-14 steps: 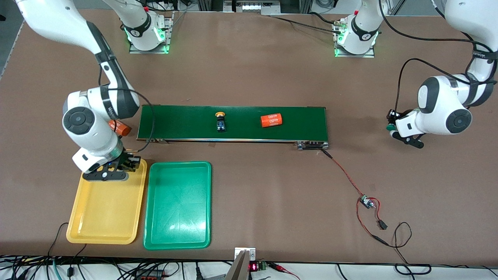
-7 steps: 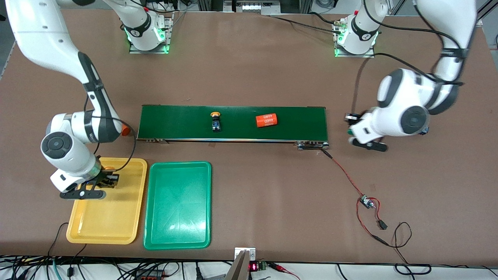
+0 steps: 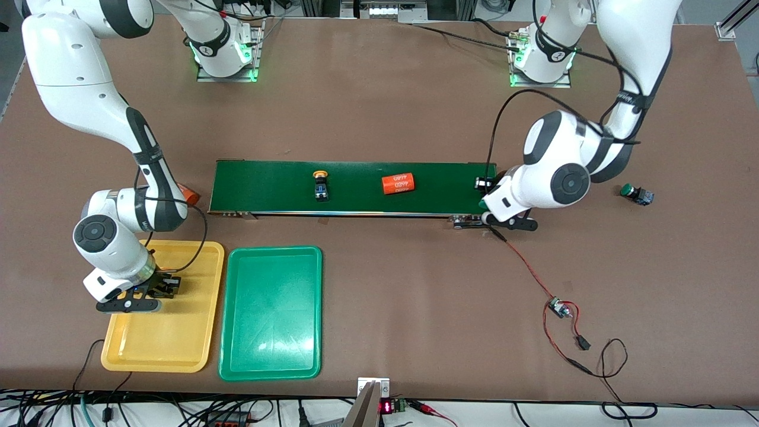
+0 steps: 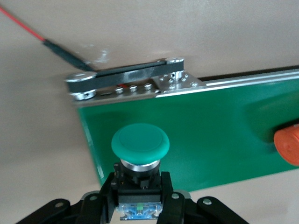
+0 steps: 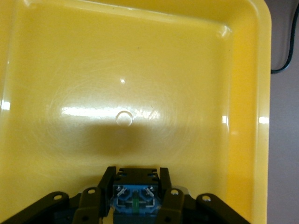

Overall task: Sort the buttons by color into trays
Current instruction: 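Release the yellow button in the yellow tray while the left places green button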

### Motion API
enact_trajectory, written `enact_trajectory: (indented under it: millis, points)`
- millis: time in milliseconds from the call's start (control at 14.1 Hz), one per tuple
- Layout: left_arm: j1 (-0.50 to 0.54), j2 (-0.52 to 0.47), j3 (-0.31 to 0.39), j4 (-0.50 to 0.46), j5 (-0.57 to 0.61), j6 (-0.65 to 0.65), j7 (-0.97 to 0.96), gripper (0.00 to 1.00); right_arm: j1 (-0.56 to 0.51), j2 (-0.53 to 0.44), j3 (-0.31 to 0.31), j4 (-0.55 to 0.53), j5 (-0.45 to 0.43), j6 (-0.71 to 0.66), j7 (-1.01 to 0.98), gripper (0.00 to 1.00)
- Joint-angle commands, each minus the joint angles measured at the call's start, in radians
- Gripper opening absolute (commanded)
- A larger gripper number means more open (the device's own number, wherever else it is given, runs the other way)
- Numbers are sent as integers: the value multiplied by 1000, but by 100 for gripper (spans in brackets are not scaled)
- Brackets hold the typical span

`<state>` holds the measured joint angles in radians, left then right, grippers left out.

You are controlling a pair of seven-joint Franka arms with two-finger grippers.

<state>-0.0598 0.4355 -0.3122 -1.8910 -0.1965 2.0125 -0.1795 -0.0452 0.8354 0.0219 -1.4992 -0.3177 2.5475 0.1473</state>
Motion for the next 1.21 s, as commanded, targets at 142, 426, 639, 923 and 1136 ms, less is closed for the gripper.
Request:
enact_trajectory:
  millis: [142, 426, 639, 923, 1136]
  points:
    - [-31, 55, -14, 20, -110, 38, -8, 22, -7, 1, 6, 16, 6, 28, -5, 89]
    - [-29, 34, -22, 13, -109, 25, 9, 100, 4, -99, 18, -50, 81, -80, -5, 100]
    - [-14, -23, -21, 23, -95, -9, 6, 100, 31, -191, 33, -96, 201, -205, 1, 100]
    - [57, -112, 53, 18, 39, -37, 6, 100, 34, -310, 96, -165, 223, -322, 44, 100]
    - [138, -104, 96, 13, 188, -43, 11, 100, 30, -409, 165, -277, 223, -323, 127, 100]
